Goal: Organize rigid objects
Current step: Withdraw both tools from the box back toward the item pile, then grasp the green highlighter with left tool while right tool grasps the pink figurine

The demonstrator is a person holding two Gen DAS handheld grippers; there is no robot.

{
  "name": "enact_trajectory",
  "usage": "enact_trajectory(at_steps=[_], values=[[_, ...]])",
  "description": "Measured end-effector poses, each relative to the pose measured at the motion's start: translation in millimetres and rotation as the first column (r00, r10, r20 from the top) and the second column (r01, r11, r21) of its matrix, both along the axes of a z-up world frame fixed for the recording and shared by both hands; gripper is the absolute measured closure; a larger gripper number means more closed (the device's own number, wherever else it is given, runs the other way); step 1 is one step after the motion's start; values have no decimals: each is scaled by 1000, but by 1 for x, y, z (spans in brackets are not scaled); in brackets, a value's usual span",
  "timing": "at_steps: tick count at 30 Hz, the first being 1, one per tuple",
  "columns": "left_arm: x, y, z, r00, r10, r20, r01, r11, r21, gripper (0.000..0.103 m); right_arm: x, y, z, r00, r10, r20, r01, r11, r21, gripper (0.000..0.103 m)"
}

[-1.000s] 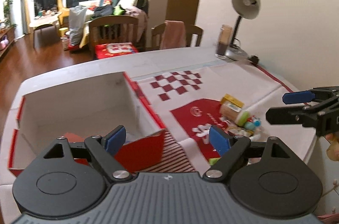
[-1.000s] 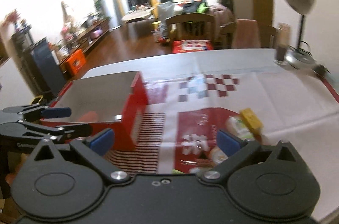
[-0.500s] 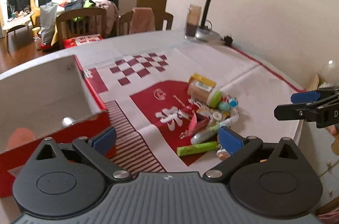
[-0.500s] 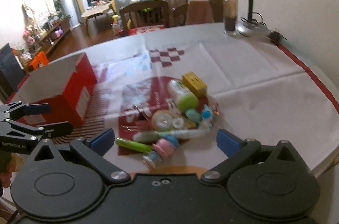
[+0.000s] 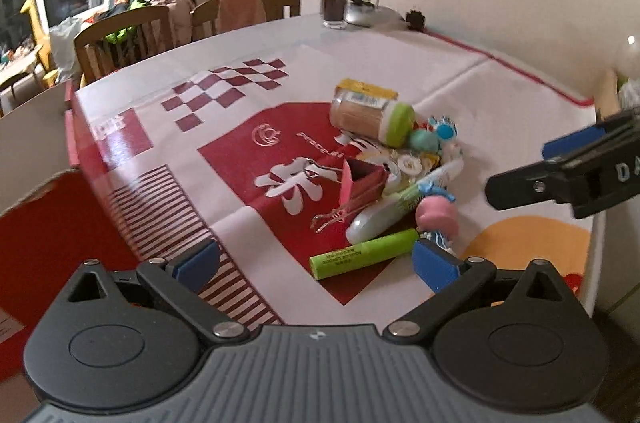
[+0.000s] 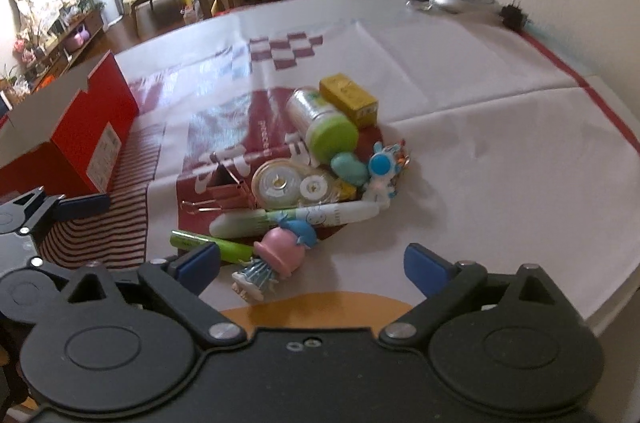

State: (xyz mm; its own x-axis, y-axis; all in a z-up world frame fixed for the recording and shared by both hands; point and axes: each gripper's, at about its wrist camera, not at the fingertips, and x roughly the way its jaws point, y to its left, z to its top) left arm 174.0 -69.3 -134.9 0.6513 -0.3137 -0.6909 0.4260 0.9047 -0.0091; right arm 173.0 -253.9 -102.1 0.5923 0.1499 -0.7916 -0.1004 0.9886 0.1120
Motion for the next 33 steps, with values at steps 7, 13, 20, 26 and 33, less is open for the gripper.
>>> enact_trajectory(at_steps=[7, 13, 20, 26, 33], values=[[17, -12, -20, 999, -35, -41, 36, 999, 24, 0, 23, 7, -19, 998, 18, -66, -17, 1000, 5, 11], [26, -16, -28, 997, -30, -73, 31, 999, 12, 0, 40, 5, -36, 989, -8, -145, 15, 999, 47, 24], [30, -25, -33, 993, -78, -89, 79, 997, 9, 7, 47, 6, -44, 982, -9, -188, 26, 996, 87, 34], [32, -28, -34, 990, -98, -98, 99, 995, 6, 23, 49, 7, -44, 981, 3, -192, 18, 994, 108, 42], [21, -30, -31, 984, -146, -103, 149, 989, 24, 44, 49, 0, -44, 981, -13, -195, 41, 989, 142, 56]])
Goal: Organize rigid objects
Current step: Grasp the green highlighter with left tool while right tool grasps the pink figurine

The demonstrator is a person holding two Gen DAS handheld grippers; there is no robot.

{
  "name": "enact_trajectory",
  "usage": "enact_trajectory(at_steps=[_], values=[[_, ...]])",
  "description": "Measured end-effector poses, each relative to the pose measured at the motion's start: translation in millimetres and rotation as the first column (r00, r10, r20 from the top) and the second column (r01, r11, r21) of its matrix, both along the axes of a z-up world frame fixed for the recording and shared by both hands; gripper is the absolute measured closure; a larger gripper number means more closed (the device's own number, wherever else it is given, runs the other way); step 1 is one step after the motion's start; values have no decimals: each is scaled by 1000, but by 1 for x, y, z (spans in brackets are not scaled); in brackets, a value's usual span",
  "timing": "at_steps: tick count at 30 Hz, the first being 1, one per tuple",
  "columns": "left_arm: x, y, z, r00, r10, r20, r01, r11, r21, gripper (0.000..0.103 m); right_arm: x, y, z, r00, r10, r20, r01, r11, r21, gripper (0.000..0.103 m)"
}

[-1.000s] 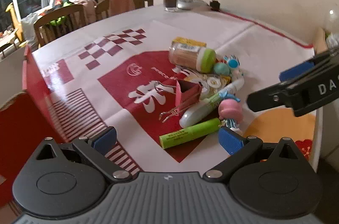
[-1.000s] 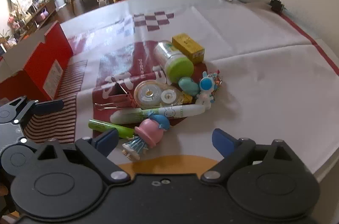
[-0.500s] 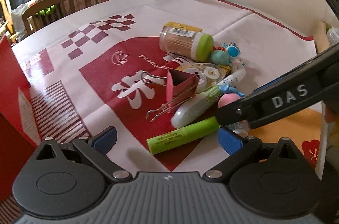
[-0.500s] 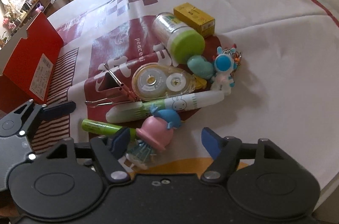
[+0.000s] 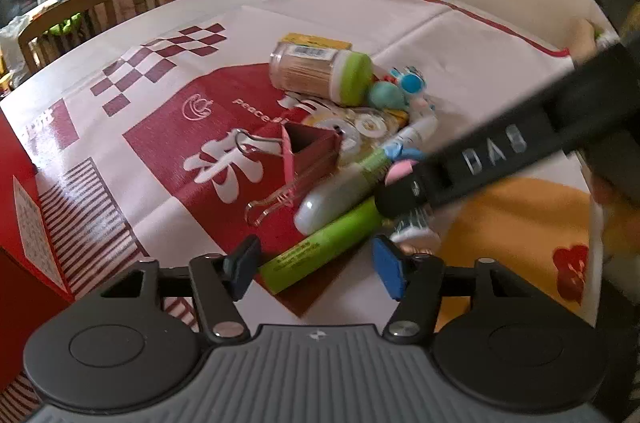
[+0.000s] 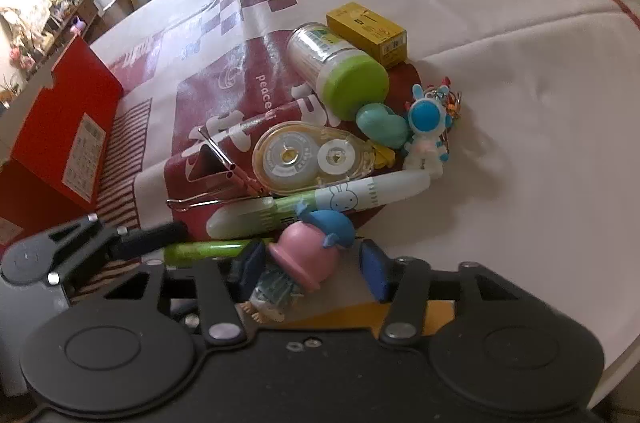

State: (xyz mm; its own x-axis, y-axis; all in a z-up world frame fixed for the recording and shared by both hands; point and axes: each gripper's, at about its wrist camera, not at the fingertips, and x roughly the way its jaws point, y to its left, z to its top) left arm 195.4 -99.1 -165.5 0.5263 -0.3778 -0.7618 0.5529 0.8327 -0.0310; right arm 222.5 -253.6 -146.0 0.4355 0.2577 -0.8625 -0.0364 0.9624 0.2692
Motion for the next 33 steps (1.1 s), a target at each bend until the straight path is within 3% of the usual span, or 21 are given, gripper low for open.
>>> enact_trajectory(at_steps=[4, 8, 10, 17, 18, 19, 27, 33], values=[[-11, 3, 3, 998, -57, -24, 56, 998, -16, 56, -2, -4, 0, 1000, -2, -5, 2, 1000, 19, 60], [-19, -3, 3, 994, -108, -17, 108, 994, 1, 57, -4, -2, -1, 1000, 11, -11, -11, 1000, 23, 62], [-18, -8, 3, 993, -114, -16, 114, 994, 3, 62, -3, 0, 0, 1000, 16, -10, -16, 1000, 16, 63], [-12, -18, 3, 992, -129, -13, 129, 992, 7, 67, 3, -2, -1, 1000, 16, -13, -16, 1000, 16, 62], [-12, -18, 3, 993, -120, -10, 120, 993, 11, 80, 3, -2, -1, 1000, 13, -15, -13, 1000, 15, 66], [-11, -16, 3, 994, -106, -10, 106, 994, 13, 87, 3, -2, 0, 1000, 10, -15, -10, 1000, 9, 66], [-8, 4, 9, 998, -12, -69, 8, 998, -62, 87, -20, -5, 15, 1000, 17, 25, -18, 999, 31, 66], [-15, 22, 30, 998, 34, -49, -41, 990, -132, 87, -39, 4, 44, 992, 66, 108, -68, 998, 7, 66]])
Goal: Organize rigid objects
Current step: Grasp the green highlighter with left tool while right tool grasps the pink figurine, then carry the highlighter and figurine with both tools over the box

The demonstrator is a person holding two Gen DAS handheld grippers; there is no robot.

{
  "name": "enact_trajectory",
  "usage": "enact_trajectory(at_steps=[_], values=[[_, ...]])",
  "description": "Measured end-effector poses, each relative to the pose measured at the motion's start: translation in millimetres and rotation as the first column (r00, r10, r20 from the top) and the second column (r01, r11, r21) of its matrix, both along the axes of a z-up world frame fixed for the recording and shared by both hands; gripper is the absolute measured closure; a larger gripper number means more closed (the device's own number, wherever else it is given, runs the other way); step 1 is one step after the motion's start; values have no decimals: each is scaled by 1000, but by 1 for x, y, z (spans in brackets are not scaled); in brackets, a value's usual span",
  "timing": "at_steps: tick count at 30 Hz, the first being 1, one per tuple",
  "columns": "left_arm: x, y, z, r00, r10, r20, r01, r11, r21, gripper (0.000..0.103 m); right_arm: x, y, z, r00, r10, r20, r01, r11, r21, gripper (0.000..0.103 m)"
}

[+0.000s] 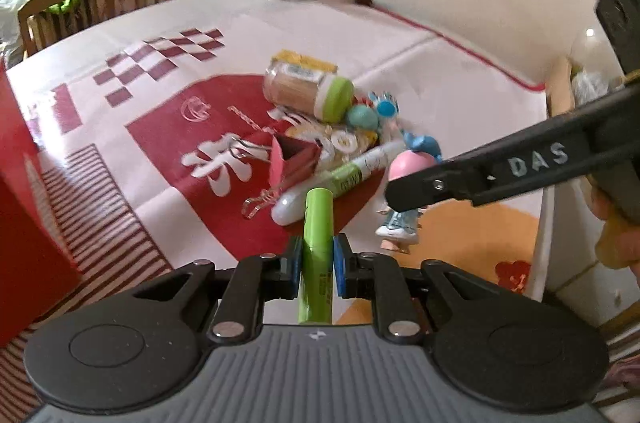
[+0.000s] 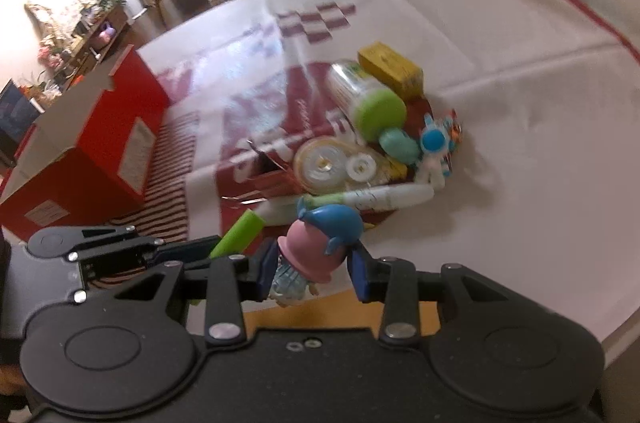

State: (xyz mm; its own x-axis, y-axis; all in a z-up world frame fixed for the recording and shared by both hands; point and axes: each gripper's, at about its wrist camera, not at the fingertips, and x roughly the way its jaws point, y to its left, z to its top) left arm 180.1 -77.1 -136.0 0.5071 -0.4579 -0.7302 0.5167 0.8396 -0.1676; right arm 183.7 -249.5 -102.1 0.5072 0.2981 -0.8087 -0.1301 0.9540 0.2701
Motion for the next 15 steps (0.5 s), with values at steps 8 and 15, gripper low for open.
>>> enact_trajectory(at_steps=[8, 15], values=[[-11, 30, 48, 994, 82, 74, -77, 995, -60, 87, -3, 24, 42, 994, 89, 57, -91, 995, 26, 66], [-14, 64, 89, 969, 204, 140, -194, 978, -83, 87, 14, 63, 80, 969, 207, 133, -211, 978, 11, 66]])
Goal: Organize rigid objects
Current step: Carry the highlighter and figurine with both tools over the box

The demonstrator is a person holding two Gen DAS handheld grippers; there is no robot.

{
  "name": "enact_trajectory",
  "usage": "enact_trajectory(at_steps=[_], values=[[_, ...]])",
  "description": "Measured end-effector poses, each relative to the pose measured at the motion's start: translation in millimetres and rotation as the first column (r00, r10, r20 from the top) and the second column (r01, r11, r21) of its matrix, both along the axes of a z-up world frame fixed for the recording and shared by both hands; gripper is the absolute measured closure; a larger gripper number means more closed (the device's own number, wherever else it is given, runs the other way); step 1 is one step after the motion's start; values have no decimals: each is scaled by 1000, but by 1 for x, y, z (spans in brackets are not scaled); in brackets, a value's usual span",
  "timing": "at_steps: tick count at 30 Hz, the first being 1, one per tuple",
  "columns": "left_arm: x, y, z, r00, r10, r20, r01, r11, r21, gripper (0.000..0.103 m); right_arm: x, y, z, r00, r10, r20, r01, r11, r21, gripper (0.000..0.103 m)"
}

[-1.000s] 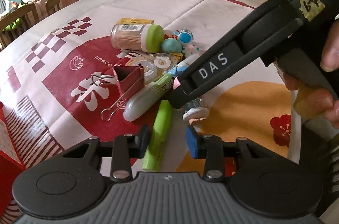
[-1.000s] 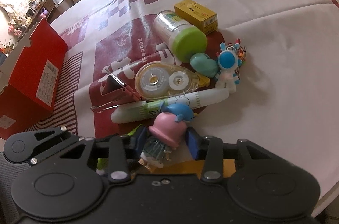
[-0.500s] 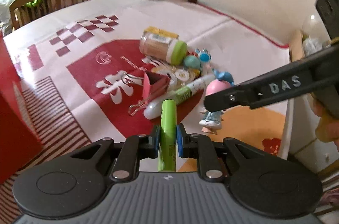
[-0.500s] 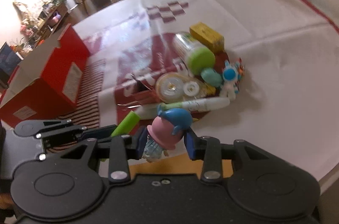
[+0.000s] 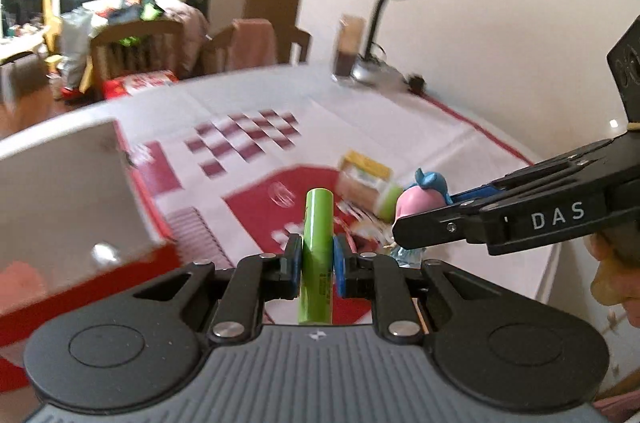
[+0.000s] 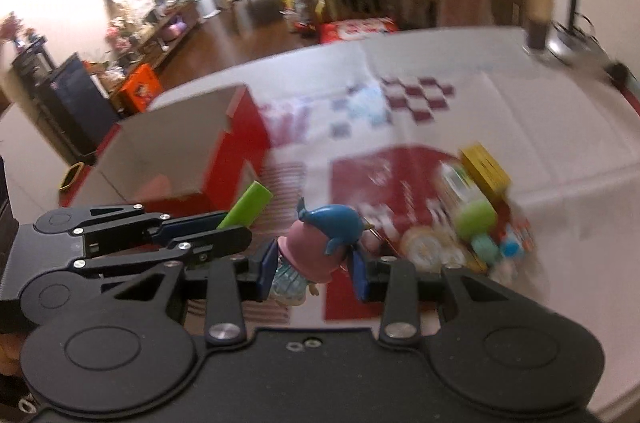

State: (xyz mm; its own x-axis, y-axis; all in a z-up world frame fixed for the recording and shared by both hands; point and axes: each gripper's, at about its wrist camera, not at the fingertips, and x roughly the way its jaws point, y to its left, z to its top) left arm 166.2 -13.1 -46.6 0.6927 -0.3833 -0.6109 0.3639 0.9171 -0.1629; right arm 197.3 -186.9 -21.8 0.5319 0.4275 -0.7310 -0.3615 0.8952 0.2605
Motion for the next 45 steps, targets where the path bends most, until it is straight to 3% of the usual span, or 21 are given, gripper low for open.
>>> enact_trajectory(at_steps=[10, 17, 23, 28, 36, 45], values=[[11, 78, 39, 974, 221, 54, -221, 975, -12, 87, 41, 77, 35, 980, 184, 78, -186, 983, 11, 66], [29, 136, 35, 935, 352, 41, -354, 934, 41, 87, 62, 131, 30, 957, 282, 68, -281, 959, -25, 66], [45, 183, 14, 897, 442, -10, -438, 893, 106, 87, 72, 173, 10, 941, 336, 47, -331, 939, -94, 66], [61, 206, -5, 881, 472, -34, -458, 869, 186, 87, 74, 205, -10, 924, 381, 29, -371, 912, -175, 66], [88, 217, -30, 858, 505, -96, -452, 830, 327, 87, 77, 237, -40, 896, 439, -69, -444, 875, -194, 66], [109, 224, -47, 827, 525, -202, -430, 821, 375, 87, 83, 265, -61, 868, 470, -161, -496, 836, -235, 66]])
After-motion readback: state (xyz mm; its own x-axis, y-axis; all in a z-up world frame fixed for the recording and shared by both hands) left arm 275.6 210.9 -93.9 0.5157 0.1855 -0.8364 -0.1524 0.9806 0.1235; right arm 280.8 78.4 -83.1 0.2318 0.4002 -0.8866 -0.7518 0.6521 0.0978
